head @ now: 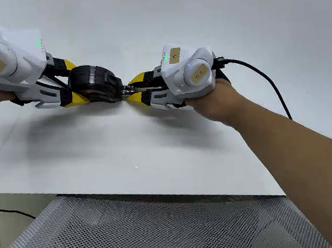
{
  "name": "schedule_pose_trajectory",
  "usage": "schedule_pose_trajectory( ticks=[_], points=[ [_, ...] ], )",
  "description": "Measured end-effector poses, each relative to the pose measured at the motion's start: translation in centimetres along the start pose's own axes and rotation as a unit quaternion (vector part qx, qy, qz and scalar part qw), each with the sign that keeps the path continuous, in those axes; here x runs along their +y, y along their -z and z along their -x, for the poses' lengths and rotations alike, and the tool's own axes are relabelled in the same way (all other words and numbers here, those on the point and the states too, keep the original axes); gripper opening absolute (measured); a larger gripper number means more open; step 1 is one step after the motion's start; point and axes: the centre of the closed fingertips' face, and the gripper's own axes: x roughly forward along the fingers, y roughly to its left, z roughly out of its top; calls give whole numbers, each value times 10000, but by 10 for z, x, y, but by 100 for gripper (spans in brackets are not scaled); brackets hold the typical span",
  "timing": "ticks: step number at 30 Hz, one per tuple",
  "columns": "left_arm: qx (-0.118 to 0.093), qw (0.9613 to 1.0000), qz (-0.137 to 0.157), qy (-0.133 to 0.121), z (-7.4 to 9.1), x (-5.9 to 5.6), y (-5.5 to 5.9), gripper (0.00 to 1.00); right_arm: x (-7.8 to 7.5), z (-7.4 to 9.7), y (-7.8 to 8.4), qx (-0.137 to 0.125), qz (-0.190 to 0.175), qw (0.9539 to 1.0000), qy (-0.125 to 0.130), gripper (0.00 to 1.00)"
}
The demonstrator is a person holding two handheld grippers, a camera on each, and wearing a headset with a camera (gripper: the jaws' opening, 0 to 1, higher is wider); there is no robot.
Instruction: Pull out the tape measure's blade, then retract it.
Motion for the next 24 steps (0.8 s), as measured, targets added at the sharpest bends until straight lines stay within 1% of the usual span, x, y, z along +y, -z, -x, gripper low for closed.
schedule_pose_trajectory(
  ticks=[6, 14, 24],
  points=[
    [5, 10000, -19, 3, 0, -1, 0, 25, 1, 4, 2, -28, -49, 10000, -11, 9],
    [5, 10000, -9, 1, 1, -1, 0, 25, -2, 12, 10, 38, -27, 10000, 28, 9],
    [5, 10000, -2, 8, 0, -1, 0, 25, -1, 23, 15, 61, -66, 9999, 71, 9]
  ],
)
